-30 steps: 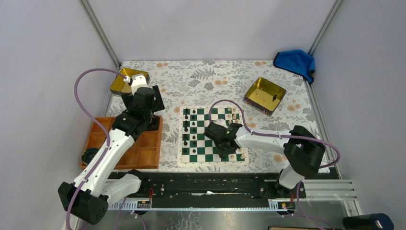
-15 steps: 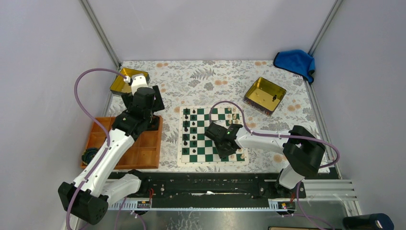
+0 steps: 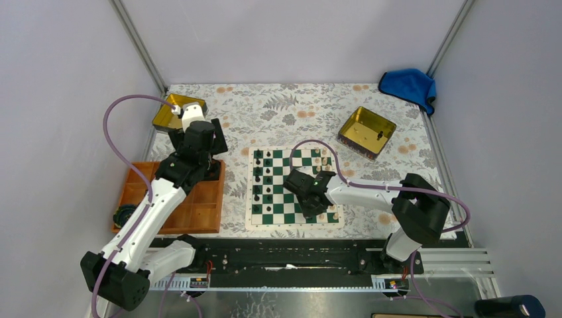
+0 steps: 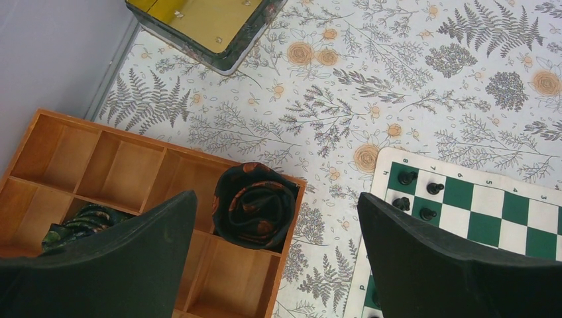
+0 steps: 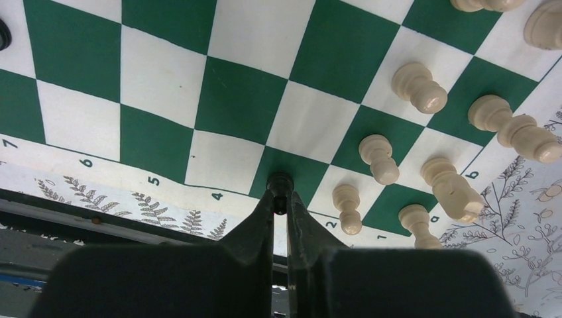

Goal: Set up the chess pieces on the board
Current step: Move the chess piece to the chessboard.

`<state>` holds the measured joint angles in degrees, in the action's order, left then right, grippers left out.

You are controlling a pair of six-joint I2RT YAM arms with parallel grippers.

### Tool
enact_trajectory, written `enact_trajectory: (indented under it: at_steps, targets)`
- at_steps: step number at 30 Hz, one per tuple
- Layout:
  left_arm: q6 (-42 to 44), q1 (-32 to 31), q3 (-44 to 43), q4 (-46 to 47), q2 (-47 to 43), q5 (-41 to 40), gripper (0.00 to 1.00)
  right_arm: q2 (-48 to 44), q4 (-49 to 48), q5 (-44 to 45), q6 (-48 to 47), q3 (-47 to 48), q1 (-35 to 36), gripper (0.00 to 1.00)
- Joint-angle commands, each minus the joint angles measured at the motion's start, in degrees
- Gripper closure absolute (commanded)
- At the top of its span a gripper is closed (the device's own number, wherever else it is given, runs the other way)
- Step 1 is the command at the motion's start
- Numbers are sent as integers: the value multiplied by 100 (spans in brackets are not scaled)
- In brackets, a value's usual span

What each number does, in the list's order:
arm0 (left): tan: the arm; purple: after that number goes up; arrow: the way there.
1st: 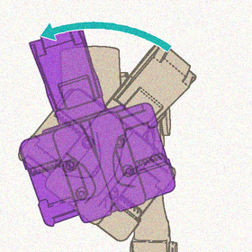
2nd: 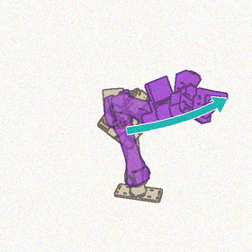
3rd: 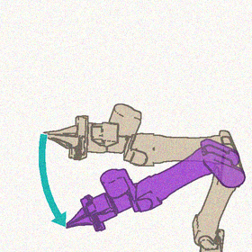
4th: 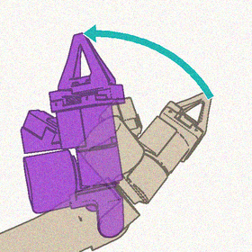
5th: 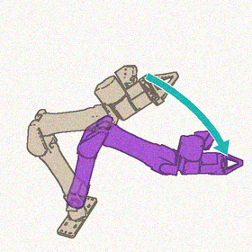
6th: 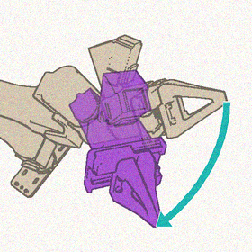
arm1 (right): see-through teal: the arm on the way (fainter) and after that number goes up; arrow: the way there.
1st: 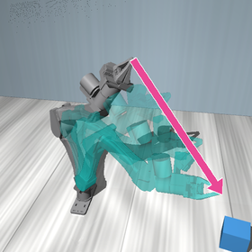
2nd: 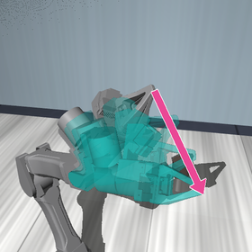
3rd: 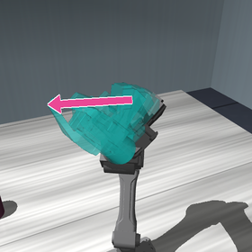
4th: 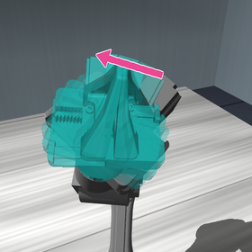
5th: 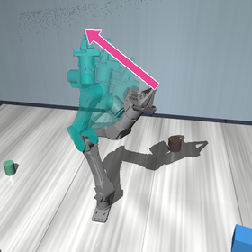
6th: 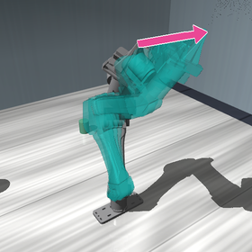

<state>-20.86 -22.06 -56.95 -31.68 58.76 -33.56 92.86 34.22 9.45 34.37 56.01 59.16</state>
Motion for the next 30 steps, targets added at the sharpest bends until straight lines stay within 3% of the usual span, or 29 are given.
enact_trajectory:
  at_steps: [1, 10, 30]
  targets:
    - [11, 14, -20, 222, -105, -113, 1, -41, 282, 126, -100, 404, -53, 98]
    - [47, 27, -42, 187, -324, -212, 1, 322, 605, -18, -424, 1218, 5, 100]
    - [38, 27, -11, 210, -585, -142, 1, 2220, 1179, -862, -1067, 3422, 652, 100]
